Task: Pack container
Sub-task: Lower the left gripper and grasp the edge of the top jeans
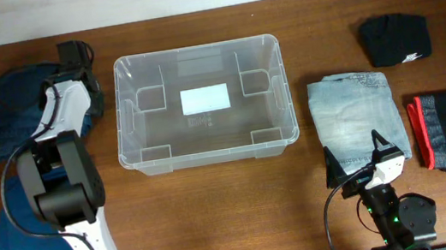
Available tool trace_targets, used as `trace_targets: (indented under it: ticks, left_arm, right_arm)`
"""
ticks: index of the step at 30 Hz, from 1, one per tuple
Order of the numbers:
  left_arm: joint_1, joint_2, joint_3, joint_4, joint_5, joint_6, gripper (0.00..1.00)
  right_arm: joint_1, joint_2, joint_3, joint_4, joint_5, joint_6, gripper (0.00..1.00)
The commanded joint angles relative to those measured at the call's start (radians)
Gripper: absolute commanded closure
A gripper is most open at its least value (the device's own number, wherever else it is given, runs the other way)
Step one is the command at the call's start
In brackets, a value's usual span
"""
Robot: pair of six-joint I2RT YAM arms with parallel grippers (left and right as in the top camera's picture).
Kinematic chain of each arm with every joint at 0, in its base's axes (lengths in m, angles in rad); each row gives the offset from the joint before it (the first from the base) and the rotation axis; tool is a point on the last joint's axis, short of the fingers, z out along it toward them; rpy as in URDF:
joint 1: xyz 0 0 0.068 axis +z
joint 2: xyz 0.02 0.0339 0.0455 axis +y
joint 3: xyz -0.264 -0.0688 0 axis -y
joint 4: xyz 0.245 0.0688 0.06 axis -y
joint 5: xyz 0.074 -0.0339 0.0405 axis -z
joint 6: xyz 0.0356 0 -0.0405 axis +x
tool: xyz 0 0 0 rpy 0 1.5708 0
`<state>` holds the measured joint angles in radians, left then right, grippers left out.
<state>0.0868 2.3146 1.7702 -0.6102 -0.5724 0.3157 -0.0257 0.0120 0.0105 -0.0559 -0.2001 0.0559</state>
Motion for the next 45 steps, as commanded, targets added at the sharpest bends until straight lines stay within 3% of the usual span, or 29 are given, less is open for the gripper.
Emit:
trace_targets:
  ticks: [1, 15, 26, 32, 34, 38, 45]
  left_arm:
    - [0.005, 0.047, 0.0, 0.013, -0.058, 0.016, 0.01]
    - [0.018, 0.058, 0.0, 0.072, -0.169, 0.132, 0.01]
    - [0.037, 0.058, -0.001, 0.045, 0.038, 0.124, 0.01]
    - [0.048, 0.059, -0.001, 0.053, 0.038, 0.125, 0.01]
    - [0.055, 0.059, -0.001, 0.053, 0.038, 0.124, 0.08]
    - [0.066, 0.059, -0.001, 0.051, 0.038, 0.124, 0.35]
    - [0.067, 0.059, 0.0, 0.058, 0.038, 0.124, 0.73]
  right_arm:
    - [-0.008, -0.008, -0.005, -0.007, 0.009, 0.0, 0.01]
    - [-0.008, -0.008, -0.005, -0.007, 0.009, 0.0, 0.01]
    - [-0.008, -0.008, -0.005, -0.007, 0.009, 0.0, 0.02]
    - [-0.008, -0.008, -0.005, -0.007, 0.009, 0.0, 0.01]
    - [-0.008, -0.008, -0.005, -0.007, 0.009, 0.0, 0.01]
    - [-0.008, -0.008, -0.005, -0.007, 0.009, 0.0, 0.01]
    - [-0.008, -0.008, -0.005, -0.007, 0.009, 0.0, 0.01]
